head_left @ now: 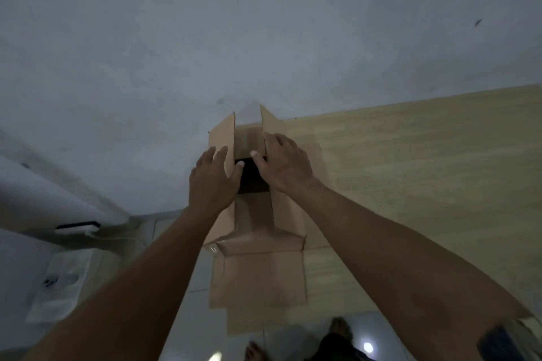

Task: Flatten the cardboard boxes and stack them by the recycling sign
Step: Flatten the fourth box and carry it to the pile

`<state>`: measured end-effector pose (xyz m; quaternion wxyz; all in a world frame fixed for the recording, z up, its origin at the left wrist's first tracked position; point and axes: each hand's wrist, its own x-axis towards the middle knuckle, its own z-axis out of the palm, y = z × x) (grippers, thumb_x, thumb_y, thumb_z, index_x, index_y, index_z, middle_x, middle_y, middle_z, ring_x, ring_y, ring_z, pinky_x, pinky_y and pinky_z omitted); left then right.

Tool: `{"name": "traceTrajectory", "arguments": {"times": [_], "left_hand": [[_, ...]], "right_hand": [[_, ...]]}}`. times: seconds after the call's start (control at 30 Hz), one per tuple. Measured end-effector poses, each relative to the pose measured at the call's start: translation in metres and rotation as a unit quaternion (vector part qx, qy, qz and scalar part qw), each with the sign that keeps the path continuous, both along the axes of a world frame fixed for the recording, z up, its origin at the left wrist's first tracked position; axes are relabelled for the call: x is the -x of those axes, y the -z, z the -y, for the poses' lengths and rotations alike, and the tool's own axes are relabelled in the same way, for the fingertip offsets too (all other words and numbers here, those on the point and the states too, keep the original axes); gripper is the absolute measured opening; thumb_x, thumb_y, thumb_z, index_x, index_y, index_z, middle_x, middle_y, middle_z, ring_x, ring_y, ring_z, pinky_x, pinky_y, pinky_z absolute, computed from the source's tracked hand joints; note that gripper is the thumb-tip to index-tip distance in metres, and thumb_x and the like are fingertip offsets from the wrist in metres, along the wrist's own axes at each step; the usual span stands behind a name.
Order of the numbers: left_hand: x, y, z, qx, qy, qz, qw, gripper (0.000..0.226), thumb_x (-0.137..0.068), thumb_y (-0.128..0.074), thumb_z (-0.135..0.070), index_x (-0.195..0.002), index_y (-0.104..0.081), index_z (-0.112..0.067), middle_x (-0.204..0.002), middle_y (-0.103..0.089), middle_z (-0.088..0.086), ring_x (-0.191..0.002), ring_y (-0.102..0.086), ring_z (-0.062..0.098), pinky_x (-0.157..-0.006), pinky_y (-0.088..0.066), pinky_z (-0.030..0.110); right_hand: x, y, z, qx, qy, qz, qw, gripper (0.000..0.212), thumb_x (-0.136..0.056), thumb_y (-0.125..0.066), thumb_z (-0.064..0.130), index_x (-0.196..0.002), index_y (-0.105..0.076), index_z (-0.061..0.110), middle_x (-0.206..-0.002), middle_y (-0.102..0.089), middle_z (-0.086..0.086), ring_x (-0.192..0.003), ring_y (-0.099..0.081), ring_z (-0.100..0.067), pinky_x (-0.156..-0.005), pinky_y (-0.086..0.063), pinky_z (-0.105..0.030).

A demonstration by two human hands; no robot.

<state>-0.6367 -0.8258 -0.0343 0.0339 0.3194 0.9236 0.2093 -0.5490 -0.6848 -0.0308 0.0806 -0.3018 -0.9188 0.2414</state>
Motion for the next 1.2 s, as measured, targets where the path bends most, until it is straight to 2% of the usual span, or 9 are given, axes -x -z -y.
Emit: {"name": "traceTrajectory", "arguments": {"times": [0.13, 0.23, 0.3, 0.47, 0.6, 0.7, 0.83, 1.0, 1.2], "left_hand": [[0.014, 0.007, -0.005, 0.019, 0.027, 0.072, 0.997, 0.067, -0.098, -0.046, -0.047, -0.148, -0.031, -0.005, -0.153, -0.032, 0.017, -0.142, -0.028, 0.034, -0.111, -0.031, 0.046], [0.022, 0.011, -0.011, 0.033, 0.043, 0.102, 0.993, 0.06, -0.096, -0.052, -0.04, -0.138, -0.034, -0.001, -0.138, -0.04, 0.018, -0.13, -0.04, 0.038, -0.098, -0.04, 0.044], [0.027, 0.014, -0.014, 0.054, 0.041, 0.124, 0.99, 0.06, -0.095, -0.056, -0.037, -0.138, -0.032, -0.002, -0.136, -0.039, 0.017, -0.126, -0.043, 0.037, -0.094, -0.042, 0.043], [0.039, 0.015, -0.018, 0.054, 0.07, 0.134, 0.987, 0.027, -0.094, -0.054, -0.031, -0.101, -0.038, -0.01, -0.101, -0.041, 0.008, -0.088, -0.05, 0.03, -0.065, -0.035, 0.036], [0.044, 0.012, -0.022, 0.041, 0.052, 0.137, 0.988, 0.02, -0.094, -0.053, -0.024, -0.096, -0.038, -0.01, -0.096, -0.043, 0.008, -0.083, -0.047, 0.028, -0.067, -0.035, 0.036], [0.044, 0.013, -0.021, 0.03, 0.038, 0.125, 0.991, 0.014, -0.093, -0.049, -0.019, -0.092, -0.038, -0.011, -0.091, -0.044, 0.008, -0.079, -0.047, 0.029, -0.065, -0.034, 0.035], [0.046, 0.018, -0.011, 0.001, 0.013, 0.102, 0.995, 0.008, -0.093, -0.046, -0.014, -0.086, -0.042, -0.01, -0.081, -0.048, 0.007, -0.074, -0.051, 0.029, -0.062, -0.041, 0.036], [0.051, 0.009, 0.0, -0.049, 0.004, 0.131, 0.99, 0.02, -0.096, -0.043, -0.009, -0.112, -0.055, -0.01, -0.099, -0.061, 0.006, -0.087, -0.057, 0.025, -0.076, -0.047, 0.038], [0.073, 0.003, 0.013, -0.073, -0.032, 0.116, 0.99, 0.028, -0.101, -0.045, -0.017, -0.124, -0.059, -0.015, -0.107, -0.062, -0.004, -0.089, -0.058, 0.014, -0.069, -0.04, 0.017]], "right_hand": [[0.01, 0.0, 0.017, 0.044, 0.054, 0.054, 0.996, 0.066, -0.1, -0.044, 0.043, -0.156, -0.016, 0.023, -0.161, -0.022, -0.007, -0.143, -0.029, -0.031, -0.107, -0.038, -0.047], [0.012, -0.003, 0.02, 0.071, 0.071, 0.096, 0.99, 0.06, -0.1, -0.047, 0.03, -0.153, -0.019, 0.024, -0.144, -0.043, -0.012, -0.121, -0.051, -0.034, -0.089, -0.048, -0.04], [0.008, -0.006, 0.017, 0.092, 0.079, 0.111, 0.986, 0.057, -0.099, -0.047, 0.023, -0.152, -0.024, 0.023, -0.131, -0.052, -0.015, -0.111, -0.057, -0.034, -0.087, -0.051, -0.04], [-0.006, -0.023, -0.015, 0.091, 0.128, 0.128, 0.979, 0.06, -0.092, -0.054, 0.011, -0.147, -0.031, 0.013, -0.13, -0.052, -0.016, -0.111, -0.056, -0.033, -0.078, -0.046, -0.033], [-0.018, -0.014, -0.035, 0.076, 0.189, 0.151, 0.967, 0.087, -0.094, -0.059, 0.021, -0.158, 0.001, 0.011, -0.152, -0.034, -0.016, -0.127, -0.048, -0.033, -0.097, -0.043, -0.039], [-0.024, 0.01, -0.038, 0.046, 0.214, 0.14, 0.966, 0.094, -0.092, -0.061, 0.027, -0.157, 0.005, 0.008, -0.156, -0.023, -0.015, -0.13, -0.04, -0.033, -0.101, -0.039, -0.044], [-0.023, 0.044, -0.044, 0.039, 0.232, 0.186, 0.954, 0.091, -0.097, -0.042, 0.047, -0.156, 0.011, 0.004, -0.164, 0.01, -0.015, -0.15, -0.002, -0.035, -0.119, -0.008, -0.057], [-0.009, 0.069, -0.044, 0.103, 0.237, 0.217, 0.942, 0.129, -0.078, -0.041, 0.086, -0.152, 0.018, -0.002, -0.16, 0.023, -0.021, -0.149, 0.018, -0.034, -0.118, 0.009, -0.053], [0.016, 0.093, -0.04, 0.232, 0.21, 0.22, 0.924, 0.094, -0.099, -0.045, 0.05, -0.153, 0.013, -0.002, -0.162, 0.003, -0.022, -0.15, -0.001, -0.035, -0.121, -0.014, -0.047]]}}
